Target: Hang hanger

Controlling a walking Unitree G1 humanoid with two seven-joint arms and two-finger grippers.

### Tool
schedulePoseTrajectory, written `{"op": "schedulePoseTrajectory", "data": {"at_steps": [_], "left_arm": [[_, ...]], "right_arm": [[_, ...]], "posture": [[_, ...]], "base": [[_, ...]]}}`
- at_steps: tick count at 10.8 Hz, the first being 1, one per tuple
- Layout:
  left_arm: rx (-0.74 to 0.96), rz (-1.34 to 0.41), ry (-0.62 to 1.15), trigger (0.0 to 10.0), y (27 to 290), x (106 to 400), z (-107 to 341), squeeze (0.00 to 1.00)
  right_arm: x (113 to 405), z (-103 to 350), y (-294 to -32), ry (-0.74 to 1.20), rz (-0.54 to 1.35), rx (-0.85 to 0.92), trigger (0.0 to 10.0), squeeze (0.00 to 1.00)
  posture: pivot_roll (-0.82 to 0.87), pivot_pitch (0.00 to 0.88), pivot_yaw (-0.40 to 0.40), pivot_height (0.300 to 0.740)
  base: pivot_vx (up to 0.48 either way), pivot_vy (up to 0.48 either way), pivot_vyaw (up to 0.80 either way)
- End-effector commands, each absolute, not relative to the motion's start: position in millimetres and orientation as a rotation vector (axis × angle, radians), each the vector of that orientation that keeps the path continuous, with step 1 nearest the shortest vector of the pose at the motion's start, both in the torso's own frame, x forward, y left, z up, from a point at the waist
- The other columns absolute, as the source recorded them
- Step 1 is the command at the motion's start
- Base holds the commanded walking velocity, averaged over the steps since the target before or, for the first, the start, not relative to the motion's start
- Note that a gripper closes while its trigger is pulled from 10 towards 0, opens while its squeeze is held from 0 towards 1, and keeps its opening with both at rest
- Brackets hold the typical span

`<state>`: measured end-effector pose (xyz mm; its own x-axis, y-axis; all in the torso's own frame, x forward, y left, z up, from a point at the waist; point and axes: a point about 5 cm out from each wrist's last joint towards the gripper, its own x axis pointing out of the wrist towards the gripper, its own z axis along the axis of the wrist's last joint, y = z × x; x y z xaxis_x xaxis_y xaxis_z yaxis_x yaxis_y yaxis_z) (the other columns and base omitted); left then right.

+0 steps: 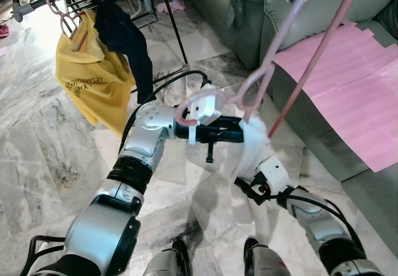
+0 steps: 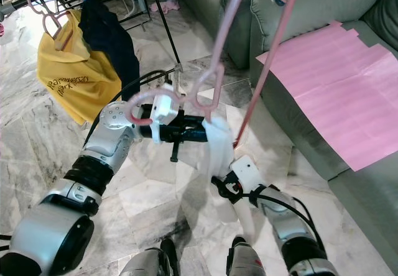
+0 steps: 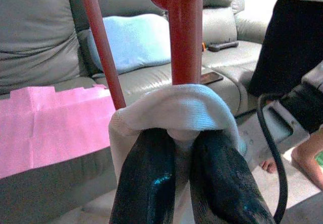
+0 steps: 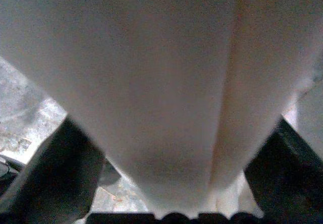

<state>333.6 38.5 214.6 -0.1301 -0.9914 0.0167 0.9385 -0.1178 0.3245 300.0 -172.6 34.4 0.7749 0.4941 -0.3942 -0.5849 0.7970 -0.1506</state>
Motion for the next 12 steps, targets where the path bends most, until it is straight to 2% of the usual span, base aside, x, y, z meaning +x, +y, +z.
{"op": "schedulePoseTrajectory", "data": {"at_steps": [1, 3, 6, 9, 10, 12], "left_arm": [[0.211, -1.679, -0.341, 10.0, 39.3, 331.7, 223.5, 0.0], [0.186, -1.684, -0.353, 10.0, 38.6, 328.9, 230.8, 0.0], [0.16, -1.689, -0.365, 10.0, 38.0, 324.9, 239.1, 0.0], [0.177, -1.676, -0.344, 10.0, 40.2, 324.8, 234.0, 0.0], [0.175, -1.667, -0.329, 10.0, 41.0, 325.5, 230.1, 0.0], [0.185, -1.643, -0.251, 10.0, 45.9, 326.8, 207.4, 0.0]], "right_arm": [[295.7, 27.1, -170.7, 0.364, 0.585, -0.245, 0.0, 0.0], [296.3, 22.9, -180.0, 0.363, 0.492, -0.227, 0.0, 0.0], [298.0, 24.4, -213.9, 0.339, 0.218, -0.156, 0.0, 0.0], [298.2, 37.5, -249.5, 0.265, -0.009, -0.166, 0.0, 0.0], [298.5, 44.7, -258.6, 0.22, -0.067, -0.189, 0.0, 0.0], [302.4, 82.8, -278.5, -0.01, -0.235, -0.262, 0.0, 0.0]], "posture": [[-0.17, 0.264, 0.157, 0.74], [-0.17, 0.263, 0.156, 0.74], [-0.17, 0.263, 0.155, 0.74], [-0.17, 0.259, 0.151, 0.74], [-0.17, 0.257, 0.15, 0.74], [-0.18, 0.256, 0.145, 0.74]], "base": [[0.0, 0.0, 0.0], [0.0, 0.0, 0.0], [0.0, 0.0, 0.0], [0.0, 0.0, 0.0], [0.0, 0.0, 0.0], [0.0, 0.0, 0.0]]}}
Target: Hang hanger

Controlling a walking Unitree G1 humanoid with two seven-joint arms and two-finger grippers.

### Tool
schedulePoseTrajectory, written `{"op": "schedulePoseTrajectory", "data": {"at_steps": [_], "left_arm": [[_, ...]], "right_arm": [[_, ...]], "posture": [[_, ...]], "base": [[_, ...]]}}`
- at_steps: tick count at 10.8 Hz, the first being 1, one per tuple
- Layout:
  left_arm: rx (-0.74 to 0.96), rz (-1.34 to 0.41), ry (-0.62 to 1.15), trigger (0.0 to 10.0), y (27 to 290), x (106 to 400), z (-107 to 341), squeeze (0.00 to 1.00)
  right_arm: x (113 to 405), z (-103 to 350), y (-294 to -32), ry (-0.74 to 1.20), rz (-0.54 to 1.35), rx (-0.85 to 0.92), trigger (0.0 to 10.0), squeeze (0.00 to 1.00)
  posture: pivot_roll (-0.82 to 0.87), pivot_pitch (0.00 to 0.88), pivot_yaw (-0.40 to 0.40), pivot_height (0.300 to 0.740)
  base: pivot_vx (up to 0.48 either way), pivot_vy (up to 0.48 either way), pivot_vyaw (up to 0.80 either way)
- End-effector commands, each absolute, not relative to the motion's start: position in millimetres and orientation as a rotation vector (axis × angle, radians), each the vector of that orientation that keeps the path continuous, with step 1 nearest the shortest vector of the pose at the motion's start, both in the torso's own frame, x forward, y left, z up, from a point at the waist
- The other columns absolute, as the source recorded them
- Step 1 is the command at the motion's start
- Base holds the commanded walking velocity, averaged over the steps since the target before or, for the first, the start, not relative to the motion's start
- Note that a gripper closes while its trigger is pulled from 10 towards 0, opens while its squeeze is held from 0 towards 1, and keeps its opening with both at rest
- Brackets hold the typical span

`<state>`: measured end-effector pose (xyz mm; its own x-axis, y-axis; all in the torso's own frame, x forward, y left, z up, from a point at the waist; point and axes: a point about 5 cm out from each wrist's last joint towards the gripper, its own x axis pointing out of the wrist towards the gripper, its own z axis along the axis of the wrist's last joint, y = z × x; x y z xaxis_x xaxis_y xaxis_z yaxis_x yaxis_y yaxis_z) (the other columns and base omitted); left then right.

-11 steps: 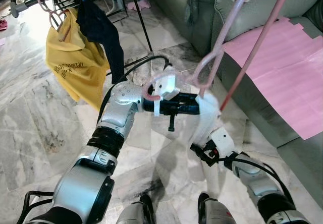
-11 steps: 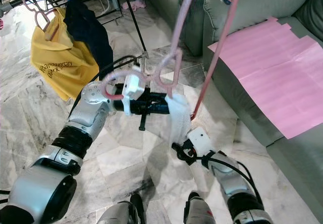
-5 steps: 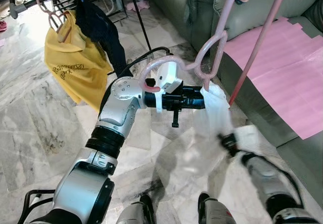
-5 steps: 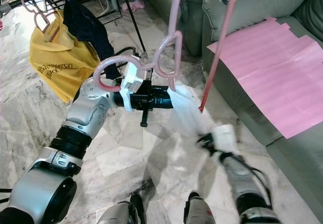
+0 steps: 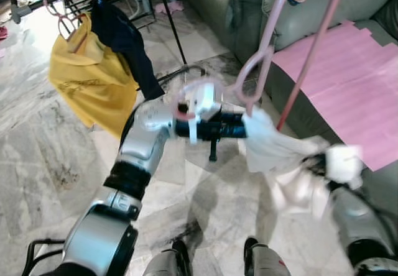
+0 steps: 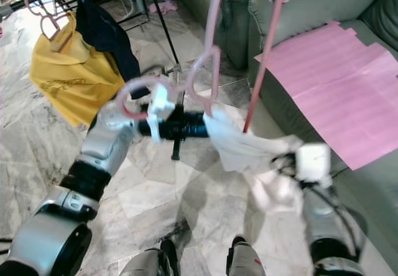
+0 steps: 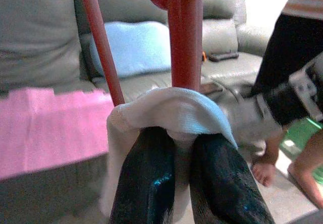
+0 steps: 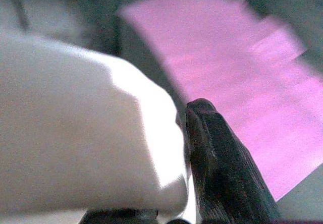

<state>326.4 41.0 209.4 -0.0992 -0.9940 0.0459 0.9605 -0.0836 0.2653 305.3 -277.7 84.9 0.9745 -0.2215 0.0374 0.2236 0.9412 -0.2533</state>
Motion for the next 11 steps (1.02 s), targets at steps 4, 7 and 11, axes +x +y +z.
{"op": "schedulePoseTrajectory", "data": {"at_steps": [4, 7, 11], "left_arm": [[0.284, -1.52, -0.042, 10.0, 57.5, 331.4, 149.7, 0.0], [0.366, -1.53, 0.182, 10.0, 78.5, 315.8, 96.4, 0.0], [0.533, -1.392, 0.284, 10.0, 98.0, 313.8, 69.0, 0.0]], "right_arm": [[310.2, 118.2, -243.7, -0.227, -0.127, -0.312, 0.0, 0.0], [308.3, 127.8, -249.8, -0.247, -0.147, -0.348, 0.0, 0.0], [306.7, 129.1, -233.7, -0.184, 0.085, -0.272, 0.0, 0.0]], "posture": [[-0.19, 0.26, 0.144, 0.74], [-0.2, 0.264, 0.146, 0.74], [-0.2, 0.265, 0.143, 0.74]], "base": [[0.0, 0.0, 0.0], [0.0, 0.0, 0.0], [0.0, 0.0, 0.0]]}}
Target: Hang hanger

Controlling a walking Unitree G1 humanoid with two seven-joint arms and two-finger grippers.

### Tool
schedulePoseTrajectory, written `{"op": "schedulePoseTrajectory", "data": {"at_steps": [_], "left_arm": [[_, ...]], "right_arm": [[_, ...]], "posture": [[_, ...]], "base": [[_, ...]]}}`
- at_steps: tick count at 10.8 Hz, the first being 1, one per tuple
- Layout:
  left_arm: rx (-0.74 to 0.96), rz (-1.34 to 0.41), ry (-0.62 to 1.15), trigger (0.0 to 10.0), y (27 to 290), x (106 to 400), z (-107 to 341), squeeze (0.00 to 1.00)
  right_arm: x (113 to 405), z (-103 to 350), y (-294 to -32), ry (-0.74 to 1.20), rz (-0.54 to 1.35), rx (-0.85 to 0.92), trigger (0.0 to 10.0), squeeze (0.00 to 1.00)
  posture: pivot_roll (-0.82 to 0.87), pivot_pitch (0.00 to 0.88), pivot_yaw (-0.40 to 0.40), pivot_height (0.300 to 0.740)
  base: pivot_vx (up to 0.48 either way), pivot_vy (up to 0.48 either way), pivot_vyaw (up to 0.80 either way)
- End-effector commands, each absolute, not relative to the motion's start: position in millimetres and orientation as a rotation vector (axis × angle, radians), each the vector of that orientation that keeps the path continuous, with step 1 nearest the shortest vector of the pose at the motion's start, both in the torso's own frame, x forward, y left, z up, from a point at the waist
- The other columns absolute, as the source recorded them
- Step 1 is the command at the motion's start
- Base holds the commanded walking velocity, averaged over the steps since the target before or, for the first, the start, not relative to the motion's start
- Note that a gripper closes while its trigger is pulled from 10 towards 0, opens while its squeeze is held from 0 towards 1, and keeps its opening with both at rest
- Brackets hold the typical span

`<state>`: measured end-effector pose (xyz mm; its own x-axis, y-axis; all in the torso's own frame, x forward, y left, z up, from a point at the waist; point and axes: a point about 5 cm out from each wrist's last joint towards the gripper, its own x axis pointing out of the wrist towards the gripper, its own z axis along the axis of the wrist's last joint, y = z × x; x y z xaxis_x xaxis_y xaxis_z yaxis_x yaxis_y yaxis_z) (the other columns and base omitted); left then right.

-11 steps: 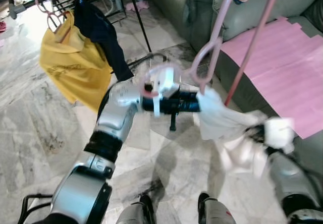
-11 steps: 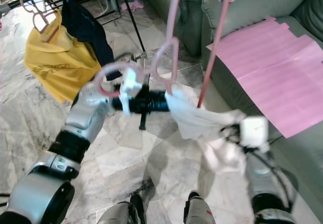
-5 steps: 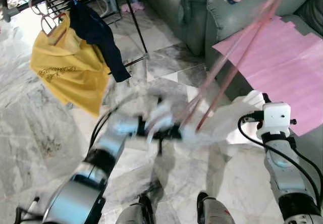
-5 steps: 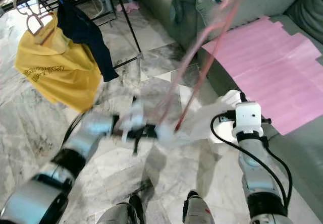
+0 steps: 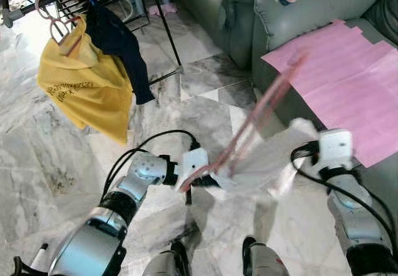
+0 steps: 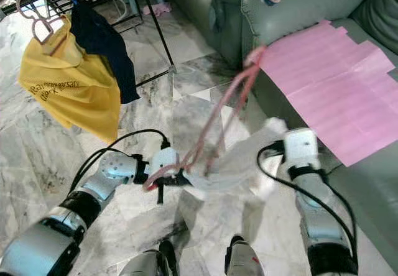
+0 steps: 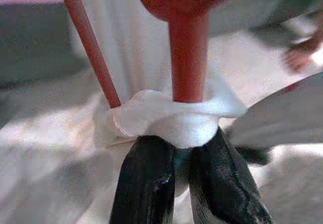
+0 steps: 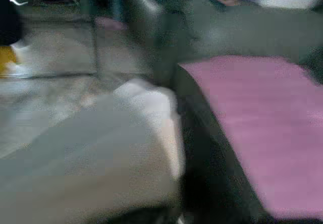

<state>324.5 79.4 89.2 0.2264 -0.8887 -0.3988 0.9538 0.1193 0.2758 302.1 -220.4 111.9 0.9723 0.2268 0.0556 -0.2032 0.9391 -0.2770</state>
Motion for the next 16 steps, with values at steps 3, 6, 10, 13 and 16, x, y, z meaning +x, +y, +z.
{"op": "schedulePoseTrajectory", "data": {"at_steps": [3, 6, 10, 13, 16], "left_arm": [[0.555, -1.202, 0.015, 10.0, 83.4, 344.3, 115.2, 0.0], [0.605, -1.235, -0.011, 10.0, 81.9, 348.5, 126.1, 0.0], [0.68, -1.244, -0.054, 10.0, 86.8, 358.7, 148.4, 0.0], [0.665, -1.143, -0.111, 10.0, 83.3, 363.8, 154.5, 0.0], [0.587, -1.367, -0.046, 10.0, 82.5, 354.7, 152.6, 0.0]], "right_arm": [[273.3, 75.3, -164.6, 0.14, 0.651, -0.219, 10.0, 1.0], [259.6, 70.1, -160.4, 0.25, 0.799, -0.221, 10.0, 1.0], [233.2, 67.3, -167.0, 0.421, 0.97, -0.202, 10.0, 1.0], [220.9, 43.3, -174.5, 0.573, 0.962, -0.303, 10.0, 1.0], [225.5, 46.1, -217.3, 0.585, 0.806, -0.324, 10.0, 1.0]], "posture": [[-0.21, 0.27, 0.145, 0.74], [-0.21, 0.27, 0.145, 0.74], [-0.21, 0.267, 0.149, 0.74], [-0.22, 0.263, 0.149, 0.74], [-0.21, 0.253, 0.144, 0.74]], "base": [[0.0, 0.0, 0.0], [0.0, 0.0, 0.0], [0.0, 0.0, 0.0], [0.0, 0.0, 0.0], [0.0, 0.0, 0.0]]}}
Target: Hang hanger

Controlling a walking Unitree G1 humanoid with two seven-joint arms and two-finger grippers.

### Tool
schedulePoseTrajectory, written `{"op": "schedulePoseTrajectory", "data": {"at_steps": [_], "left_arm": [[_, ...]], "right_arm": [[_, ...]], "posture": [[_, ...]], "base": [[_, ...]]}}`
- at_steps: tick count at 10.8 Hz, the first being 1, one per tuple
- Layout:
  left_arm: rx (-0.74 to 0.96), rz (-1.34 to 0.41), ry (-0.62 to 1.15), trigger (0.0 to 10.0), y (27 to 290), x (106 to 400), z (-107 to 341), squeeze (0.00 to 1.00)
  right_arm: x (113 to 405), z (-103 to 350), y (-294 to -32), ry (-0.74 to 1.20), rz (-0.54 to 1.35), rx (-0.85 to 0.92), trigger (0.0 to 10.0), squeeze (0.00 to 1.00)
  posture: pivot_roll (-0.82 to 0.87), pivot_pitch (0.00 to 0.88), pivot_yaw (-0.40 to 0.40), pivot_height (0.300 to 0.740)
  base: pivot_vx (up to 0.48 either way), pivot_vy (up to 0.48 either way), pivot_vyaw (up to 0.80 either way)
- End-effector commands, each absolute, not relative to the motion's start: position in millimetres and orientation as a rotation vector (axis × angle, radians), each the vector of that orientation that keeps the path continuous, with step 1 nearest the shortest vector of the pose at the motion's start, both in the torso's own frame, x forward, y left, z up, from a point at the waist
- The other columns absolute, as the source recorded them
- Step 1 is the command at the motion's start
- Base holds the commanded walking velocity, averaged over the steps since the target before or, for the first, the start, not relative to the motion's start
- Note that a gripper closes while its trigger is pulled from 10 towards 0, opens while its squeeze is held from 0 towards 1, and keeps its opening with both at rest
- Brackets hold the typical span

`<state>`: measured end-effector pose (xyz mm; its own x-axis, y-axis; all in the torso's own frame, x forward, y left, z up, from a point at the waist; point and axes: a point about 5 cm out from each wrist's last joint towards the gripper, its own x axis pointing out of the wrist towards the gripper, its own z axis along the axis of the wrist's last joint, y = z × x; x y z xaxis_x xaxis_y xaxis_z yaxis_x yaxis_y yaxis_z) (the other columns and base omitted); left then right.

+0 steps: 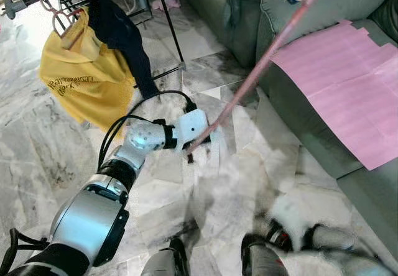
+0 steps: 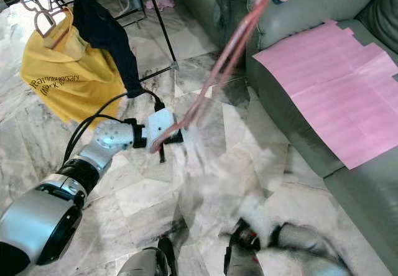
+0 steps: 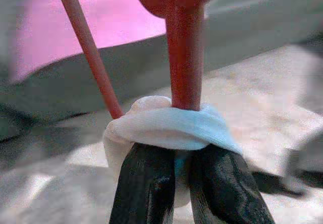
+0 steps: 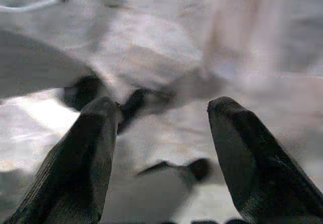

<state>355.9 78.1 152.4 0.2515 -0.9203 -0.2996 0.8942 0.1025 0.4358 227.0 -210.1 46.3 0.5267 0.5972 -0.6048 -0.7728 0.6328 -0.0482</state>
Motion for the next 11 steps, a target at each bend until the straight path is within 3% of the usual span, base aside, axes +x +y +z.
{"op": "schedulePoseTrajectory", "data": {"at_steps": [1, 5, 11], "left_arm": [[0.578, -1.412, -0.033, 10.0, 83.0, 352.6, 152.0, 0.0], [0.522, -1.575, -0.002, 10.0, 82.0, 341.3, 145.5, 0.0], [0.37, -1.782, -0.19, 10.0, 49.3, 327.6, 176.2, 0.0]], "right_arm": [[229.1, 51.5, -227.0, 0.566, 0.768, -0.333, 10.0, 1.0], [248.1, 73.3, -260.7, 0.44, 0.555, -0.406, 10.0, 1.0], [268.2, 73.7, -235.8, 0.355, 0.648, -0.361, 10.0, 1.0]], "posture": [[-0.21, 0.254, 0.146, 0.74], [-0.21, 0.259, 0.152, 0.74], [-0.2, 0.265, 0.16, 0.74]], "base": [[0.0, 0.0, 0.0], [0.0, 0.0, 0.0], [0.0, 0.0, 0.0]]}}
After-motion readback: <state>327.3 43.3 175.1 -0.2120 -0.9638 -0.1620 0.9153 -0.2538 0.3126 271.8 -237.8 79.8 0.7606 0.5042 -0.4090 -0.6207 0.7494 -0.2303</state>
